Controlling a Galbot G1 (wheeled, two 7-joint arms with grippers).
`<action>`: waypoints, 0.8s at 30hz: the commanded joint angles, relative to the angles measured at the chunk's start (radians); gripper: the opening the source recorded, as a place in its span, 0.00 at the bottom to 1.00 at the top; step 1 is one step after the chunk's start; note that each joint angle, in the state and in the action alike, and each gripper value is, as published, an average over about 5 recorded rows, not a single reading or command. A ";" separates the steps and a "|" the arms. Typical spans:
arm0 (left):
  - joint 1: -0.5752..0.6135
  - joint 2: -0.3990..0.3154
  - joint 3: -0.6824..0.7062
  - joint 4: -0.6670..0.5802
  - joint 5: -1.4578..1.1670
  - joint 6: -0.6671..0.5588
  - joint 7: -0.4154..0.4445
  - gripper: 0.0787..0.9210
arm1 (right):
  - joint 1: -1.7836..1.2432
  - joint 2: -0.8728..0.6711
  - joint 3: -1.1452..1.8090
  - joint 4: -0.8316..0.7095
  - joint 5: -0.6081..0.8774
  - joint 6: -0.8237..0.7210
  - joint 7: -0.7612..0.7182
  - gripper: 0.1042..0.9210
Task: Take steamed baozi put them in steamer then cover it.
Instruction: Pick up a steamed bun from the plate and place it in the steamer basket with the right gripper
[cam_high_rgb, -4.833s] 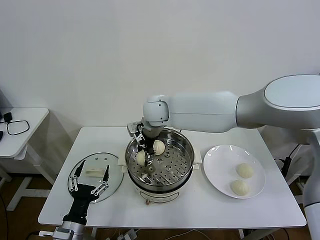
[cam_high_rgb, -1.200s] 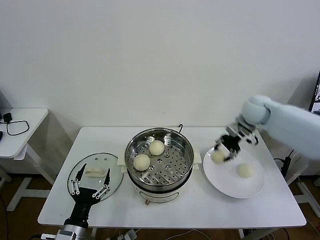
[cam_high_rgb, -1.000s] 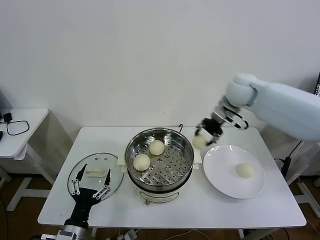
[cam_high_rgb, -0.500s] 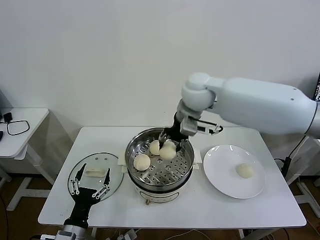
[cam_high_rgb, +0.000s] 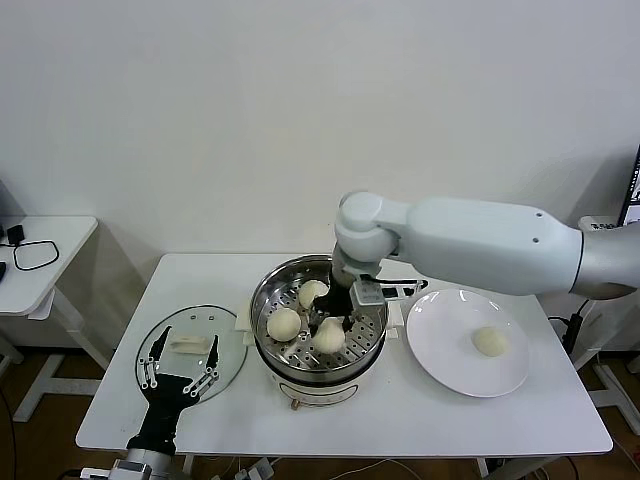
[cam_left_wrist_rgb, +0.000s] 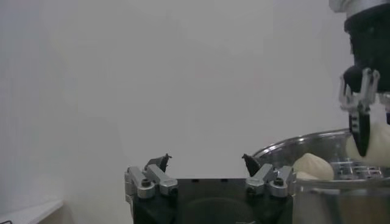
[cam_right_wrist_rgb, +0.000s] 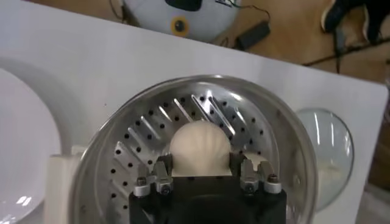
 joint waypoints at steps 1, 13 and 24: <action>0.001 0.001 -0.002 0.001 -0.002 -0.002 0.000 0.88 | -0.072 0.029 0.008 0.007 -0.095 0.052 0.009 0.67; -0.001 -0.001 -0.005 0.003 -0.007 -0.009 -0.004 0.88 | -0.104 0.051 0.022 -0.012 -0.140 0.057 0.017 0.78; -0.007 0.002 -0.006 0.008 -0.019 -0.013 -0.008 0.88 | -0.082 0.027 0.086 -0.005 -0.134 0.054 0.006 0.88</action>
